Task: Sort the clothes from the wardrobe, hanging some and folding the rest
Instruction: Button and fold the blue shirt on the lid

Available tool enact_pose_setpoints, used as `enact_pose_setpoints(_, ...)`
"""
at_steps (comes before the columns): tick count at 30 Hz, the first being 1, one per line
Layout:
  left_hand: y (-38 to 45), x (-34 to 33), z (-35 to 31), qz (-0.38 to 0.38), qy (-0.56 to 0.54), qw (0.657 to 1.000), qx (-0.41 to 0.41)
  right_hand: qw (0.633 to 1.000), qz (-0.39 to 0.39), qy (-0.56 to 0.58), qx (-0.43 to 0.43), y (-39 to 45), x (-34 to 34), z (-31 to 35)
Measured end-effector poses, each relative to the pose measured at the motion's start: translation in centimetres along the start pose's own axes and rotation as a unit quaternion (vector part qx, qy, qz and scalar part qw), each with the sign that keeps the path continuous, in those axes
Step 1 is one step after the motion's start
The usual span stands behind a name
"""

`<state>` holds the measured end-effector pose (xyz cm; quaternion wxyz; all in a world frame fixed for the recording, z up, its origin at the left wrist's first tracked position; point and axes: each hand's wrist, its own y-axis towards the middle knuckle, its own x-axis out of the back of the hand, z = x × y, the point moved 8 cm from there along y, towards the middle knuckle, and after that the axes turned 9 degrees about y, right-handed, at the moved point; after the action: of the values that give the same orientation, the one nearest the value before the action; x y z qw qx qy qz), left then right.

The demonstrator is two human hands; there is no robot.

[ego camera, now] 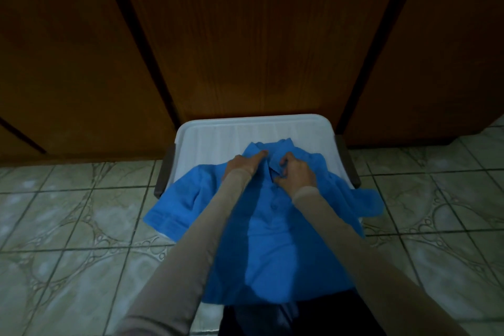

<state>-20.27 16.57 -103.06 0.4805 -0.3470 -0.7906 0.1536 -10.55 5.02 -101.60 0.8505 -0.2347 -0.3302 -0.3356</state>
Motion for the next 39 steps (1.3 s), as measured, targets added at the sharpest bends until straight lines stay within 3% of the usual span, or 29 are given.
enact_pose_setpoints(5,0.4,-0.1,0.4,-0.024,0.018,1.000,-0.001,0.993,-0.052,0.083,-0.065,-0.2,1.5,-2.0)
enact_pose_setpoints(9,0.9,-0.5,1.9,0.013,-0.099,0.995,-0.016,0.993,-0.053,0.066,-0.079,-0.4,2.2,-2.6)
enact_pose_setpoints(11,0.7,-0.4,2.6,0.030,-0.146,0.988,-0.033,0.997,-0.046,0.060,-0.032,0.0,2.2,-1.7)
enact_pose_setpoints(17,0.0,0.3,4.0,0.043,-0.121,0.986,-0.110,0.989,0.017,-0.016,0.145,1.7,1.4,4.8)
enact_pose_setpoints(24,-1.0,0.2,4.2,0.065,-0.128,0.972,-0.188,0.958,0.170,-0.122,0.194,3.0,-2.5,8.7)
enact_pose_setpoints(27,-1.1,0.5,4.6,0.047,-0.128,0.972,-0.189,0.947,0.177,-0.177,0.202,3.7,-3.2,8.2)
enact_pose_setpoints(30,-1.5,0.4,4.9,0.055,-0.217,0.959,-0.175,0.966,0.150,-0.071,0.199,4.3,-1.9,7.7)
enact_pose_setpoints(33,-1.8,0.0,5.2,0.095,-0.343,0.928,-0.112,0.976,0.163,0.044,0.138,4.8,0.0,6.3)
enact_pose_setpoints(39,-2.3,-1.9,5.5,0.186,-0.500,0.846,0.028,0.957,0.217,0.183,0.056,5.0,1.9,4.7)
